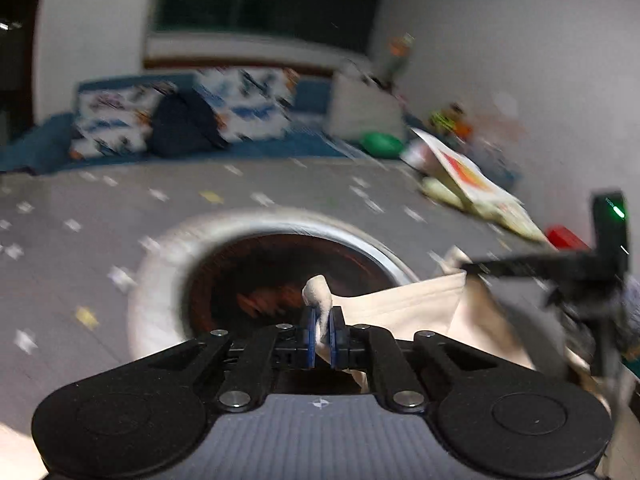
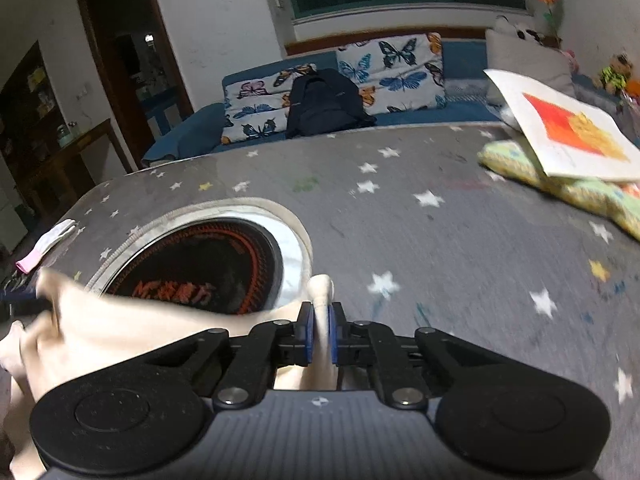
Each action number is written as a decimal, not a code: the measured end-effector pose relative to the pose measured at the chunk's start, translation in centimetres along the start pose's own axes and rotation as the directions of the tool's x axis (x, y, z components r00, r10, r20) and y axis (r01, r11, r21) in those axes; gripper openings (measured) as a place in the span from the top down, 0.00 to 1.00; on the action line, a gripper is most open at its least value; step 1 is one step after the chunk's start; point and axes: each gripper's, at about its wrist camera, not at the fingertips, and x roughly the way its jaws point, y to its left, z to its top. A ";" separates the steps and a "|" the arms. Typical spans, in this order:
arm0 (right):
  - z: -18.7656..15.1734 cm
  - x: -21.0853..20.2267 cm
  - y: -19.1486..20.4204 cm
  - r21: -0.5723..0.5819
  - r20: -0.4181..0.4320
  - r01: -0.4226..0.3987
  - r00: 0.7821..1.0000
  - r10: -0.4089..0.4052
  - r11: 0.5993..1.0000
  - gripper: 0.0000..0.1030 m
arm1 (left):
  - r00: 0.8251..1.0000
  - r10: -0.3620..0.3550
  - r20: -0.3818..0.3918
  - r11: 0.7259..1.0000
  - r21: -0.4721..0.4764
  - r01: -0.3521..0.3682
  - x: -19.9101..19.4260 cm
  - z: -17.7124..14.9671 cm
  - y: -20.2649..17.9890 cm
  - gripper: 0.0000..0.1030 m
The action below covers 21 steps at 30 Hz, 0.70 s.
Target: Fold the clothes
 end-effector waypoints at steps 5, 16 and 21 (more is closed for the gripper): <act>1.9 1.9 1.6 -0.031 0.029 0.009 1.000 -0.008 0.999 0.94 | 0.989 0.120 0.081 0.992 0.035 -0.124 1.8 2.1 3.7 0.93; 4.3 7.7 3.1 -0.108 0.006 0.098 0.995 -0.098 0.989 0.86 | 0.960 0.275 -0.042 0.960 0.060 -0.273 9.8 2.3 8.9 0.87; 3.9 7.2 4.7 -0.146 0.009 0.038 0.999 -0.038 0.989 0.82 | 0.956 0.292 -0.039 0.956 0.018 -0.292 8.6 2.1 9.8 0.83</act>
